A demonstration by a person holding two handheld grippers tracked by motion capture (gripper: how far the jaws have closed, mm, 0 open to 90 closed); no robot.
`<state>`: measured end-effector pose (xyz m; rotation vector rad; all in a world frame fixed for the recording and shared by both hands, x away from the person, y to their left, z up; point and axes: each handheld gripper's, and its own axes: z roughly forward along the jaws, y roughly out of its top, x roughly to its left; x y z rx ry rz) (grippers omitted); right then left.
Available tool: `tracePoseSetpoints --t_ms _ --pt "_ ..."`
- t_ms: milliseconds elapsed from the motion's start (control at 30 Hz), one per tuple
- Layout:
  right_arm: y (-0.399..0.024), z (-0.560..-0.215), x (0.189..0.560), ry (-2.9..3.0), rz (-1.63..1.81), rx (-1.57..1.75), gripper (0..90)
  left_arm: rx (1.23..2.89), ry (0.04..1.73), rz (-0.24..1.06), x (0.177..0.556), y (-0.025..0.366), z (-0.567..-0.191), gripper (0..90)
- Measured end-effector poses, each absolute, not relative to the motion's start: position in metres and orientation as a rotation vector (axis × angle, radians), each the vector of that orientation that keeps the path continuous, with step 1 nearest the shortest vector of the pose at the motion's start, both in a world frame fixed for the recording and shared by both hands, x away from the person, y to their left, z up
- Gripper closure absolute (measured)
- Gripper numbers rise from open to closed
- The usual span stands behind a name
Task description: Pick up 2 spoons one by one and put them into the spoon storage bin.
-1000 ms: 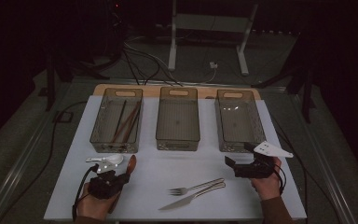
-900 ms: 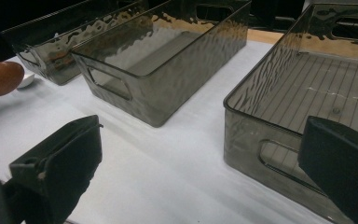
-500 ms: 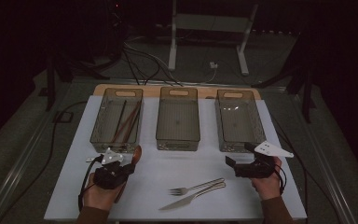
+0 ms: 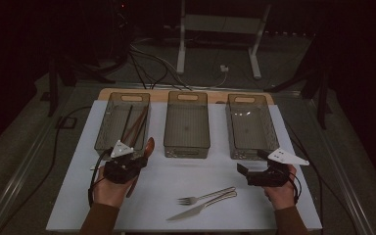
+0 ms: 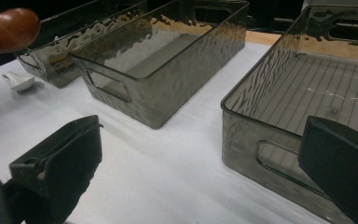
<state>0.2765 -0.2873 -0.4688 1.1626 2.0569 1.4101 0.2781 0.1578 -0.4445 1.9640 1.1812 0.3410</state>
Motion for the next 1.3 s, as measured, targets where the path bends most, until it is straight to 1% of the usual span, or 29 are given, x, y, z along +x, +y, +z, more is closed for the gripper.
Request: tracePoseSetpoints --t_ms 367,1300 --pt "-0.288 -0.469 0.276 2.053 1.417 1.163 0.0 1.934 1.130 0.336 0.305 0.141 -0.427 85.3" --pt "-0.289 -0.470 0.277 2.054 1.419 1.168 0.0 1.903 1.115 0.335 0.359 0.113 -0.419 85.2"
